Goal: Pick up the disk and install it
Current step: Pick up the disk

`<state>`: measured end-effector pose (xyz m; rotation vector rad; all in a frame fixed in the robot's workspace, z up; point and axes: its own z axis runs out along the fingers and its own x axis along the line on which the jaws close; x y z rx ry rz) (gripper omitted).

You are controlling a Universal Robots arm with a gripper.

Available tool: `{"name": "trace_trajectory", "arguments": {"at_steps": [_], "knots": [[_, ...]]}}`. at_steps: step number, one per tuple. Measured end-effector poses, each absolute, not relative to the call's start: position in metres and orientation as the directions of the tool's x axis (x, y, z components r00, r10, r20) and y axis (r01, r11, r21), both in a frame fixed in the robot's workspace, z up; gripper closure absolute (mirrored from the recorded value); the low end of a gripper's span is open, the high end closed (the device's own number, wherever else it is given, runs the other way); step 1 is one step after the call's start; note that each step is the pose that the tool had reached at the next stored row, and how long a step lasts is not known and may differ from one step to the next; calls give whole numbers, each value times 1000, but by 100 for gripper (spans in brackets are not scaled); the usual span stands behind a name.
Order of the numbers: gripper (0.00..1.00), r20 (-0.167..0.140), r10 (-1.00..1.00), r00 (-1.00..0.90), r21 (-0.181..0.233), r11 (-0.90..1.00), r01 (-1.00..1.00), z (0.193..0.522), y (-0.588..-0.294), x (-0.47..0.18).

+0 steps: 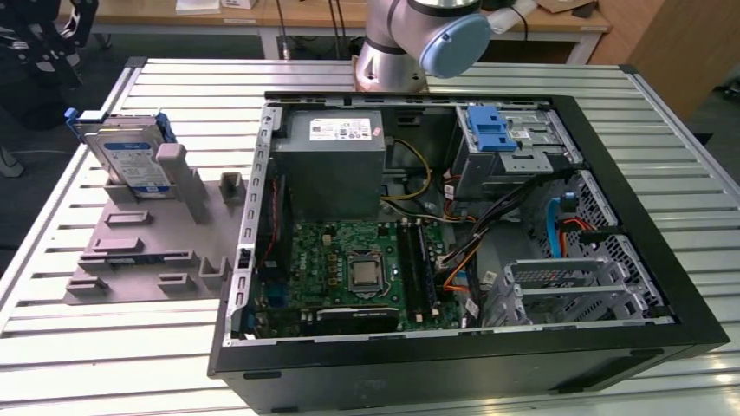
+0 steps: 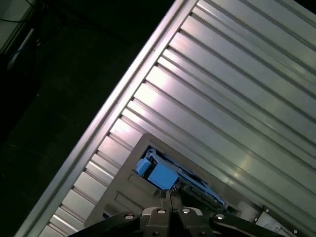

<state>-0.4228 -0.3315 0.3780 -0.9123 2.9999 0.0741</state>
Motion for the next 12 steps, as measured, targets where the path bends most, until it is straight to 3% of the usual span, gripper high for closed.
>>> {"name": "trace_trajectory", "arguments": {"at_steps": [12], "knots": [[89,-19,-721,-693,44,692,-721,377,-331,-423]]}}
